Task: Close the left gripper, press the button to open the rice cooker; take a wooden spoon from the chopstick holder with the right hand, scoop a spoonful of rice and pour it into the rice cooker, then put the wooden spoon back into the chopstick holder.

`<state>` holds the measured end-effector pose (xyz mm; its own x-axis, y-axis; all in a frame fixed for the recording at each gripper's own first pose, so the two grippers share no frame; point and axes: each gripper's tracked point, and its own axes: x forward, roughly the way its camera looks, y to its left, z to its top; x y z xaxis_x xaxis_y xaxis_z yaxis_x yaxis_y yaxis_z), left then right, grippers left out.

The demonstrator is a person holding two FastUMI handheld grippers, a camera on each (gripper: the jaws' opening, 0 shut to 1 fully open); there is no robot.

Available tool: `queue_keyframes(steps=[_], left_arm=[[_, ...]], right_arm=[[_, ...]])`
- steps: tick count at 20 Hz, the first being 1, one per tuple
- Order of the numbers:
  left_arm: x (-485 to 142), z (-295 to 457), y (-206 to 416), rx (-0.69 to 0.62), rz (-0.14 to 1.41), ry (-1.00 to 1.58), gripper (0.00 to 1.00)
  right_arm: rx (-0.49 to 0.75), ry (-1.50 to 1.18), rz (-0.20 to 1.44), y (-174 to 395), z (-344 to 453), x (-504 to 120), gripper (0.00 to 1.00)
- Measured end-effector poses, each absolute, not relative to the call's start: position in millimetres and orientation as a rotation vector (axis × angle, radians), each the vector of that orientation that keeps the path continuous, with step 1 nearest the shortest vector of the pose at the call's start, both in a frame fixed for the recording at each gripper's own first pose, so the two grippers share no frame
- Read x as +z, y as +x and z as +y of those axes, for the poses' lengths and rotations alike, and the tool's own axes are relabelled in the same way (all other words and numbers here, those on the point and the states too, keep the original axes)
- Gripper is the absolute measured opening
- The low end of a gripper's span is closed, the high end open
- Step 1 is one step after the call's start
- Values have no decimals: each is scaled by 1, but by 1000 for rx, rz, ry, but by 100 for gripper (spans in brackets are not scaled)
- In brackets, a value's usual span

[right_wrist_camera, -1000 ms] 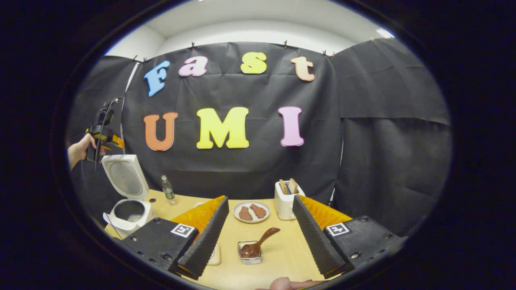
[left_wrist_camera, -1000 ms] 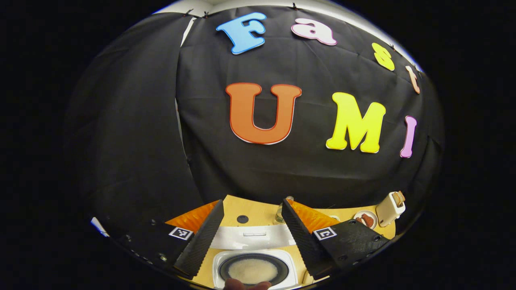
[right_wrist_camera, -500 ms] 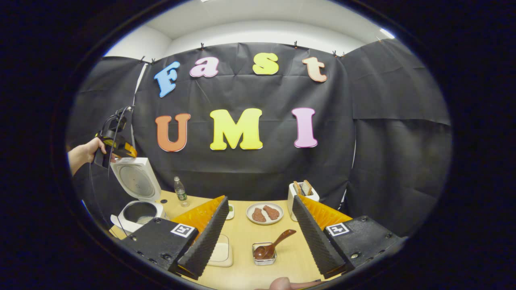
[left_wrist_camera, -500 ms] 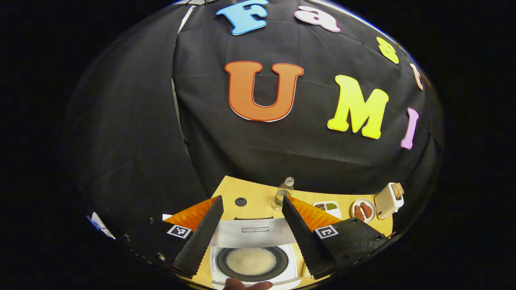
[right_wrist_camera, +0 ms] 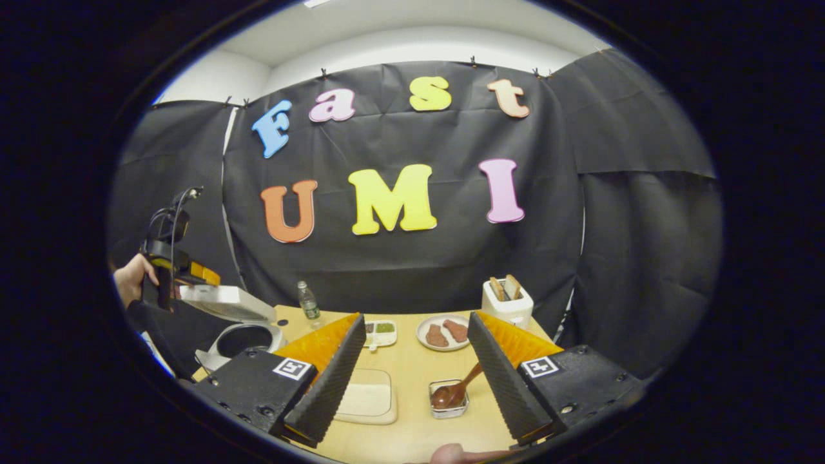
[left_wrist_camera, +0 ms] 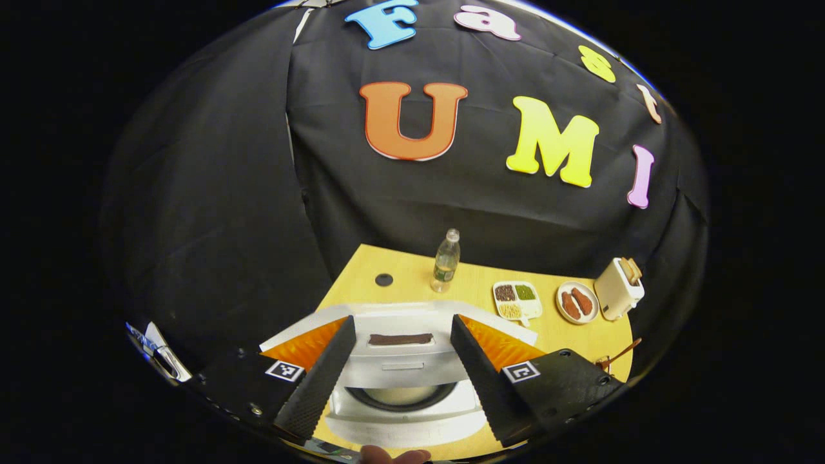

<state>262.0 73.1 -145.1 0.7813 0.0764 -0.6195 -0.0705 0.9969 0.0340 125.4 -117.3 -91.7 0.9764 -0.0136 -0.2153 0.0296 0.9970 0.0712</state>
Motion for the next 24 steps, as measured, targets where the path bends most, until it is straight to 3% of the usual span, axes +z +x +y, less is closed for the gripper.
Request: queue_keyframes(steps=[9, 24], left_arm=[[-250, 64, 193, 99, 857, -82, 96], [-287, 68, 182, 118, 944, -35, 97]], right_arm=[[82, 43, 248, 120, -75, -98, 99], [71, 95, 260, 120, -68, -107, 99]])
